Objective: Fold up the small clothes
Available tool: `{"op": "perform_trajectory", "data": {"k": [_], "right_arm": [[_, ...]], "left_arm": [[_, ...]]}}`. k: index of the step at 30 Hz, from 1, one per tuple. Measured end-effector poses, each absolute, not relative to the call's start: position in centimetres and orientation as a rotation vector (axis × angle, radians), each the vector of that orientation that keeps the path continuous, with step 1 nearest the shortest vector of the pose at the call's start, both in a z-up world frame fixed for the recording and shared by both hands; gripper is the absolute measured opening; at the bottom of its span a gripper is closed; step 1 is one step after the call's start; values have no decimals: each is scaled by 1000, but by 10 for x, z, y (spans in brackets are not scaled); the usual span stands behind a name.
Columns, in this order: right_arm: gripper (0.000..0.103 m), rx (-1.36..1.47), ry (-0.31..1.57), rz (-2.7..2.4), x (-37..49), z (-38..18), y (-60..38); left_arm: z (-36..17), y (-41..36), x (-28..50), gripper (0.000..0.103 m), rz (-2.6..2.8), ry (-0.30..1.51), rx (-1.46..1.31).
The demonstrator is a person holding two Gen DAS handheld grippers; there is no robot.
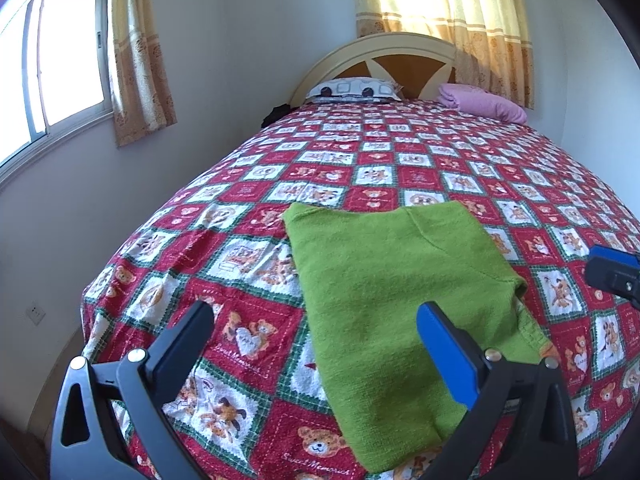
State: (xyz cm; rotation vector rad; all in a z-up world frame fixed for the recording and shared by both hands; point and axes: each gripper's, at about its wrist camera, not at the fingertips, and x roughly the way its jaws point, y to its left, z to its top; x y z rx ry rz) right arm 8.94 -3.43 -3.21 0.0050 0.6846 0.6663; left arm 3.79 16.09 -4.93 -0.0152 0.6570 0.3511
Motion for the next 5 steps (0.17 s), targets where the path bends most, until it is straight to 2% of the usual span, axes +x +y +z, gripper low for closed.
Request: {"op": "perform_trajectory", "data": {"k": [5], "right_arm": [[52, 0, 688, 662, 90, -33, -38]], "left_arm": [[-53, 171, 38, 103, 373, 655, -18]]}}
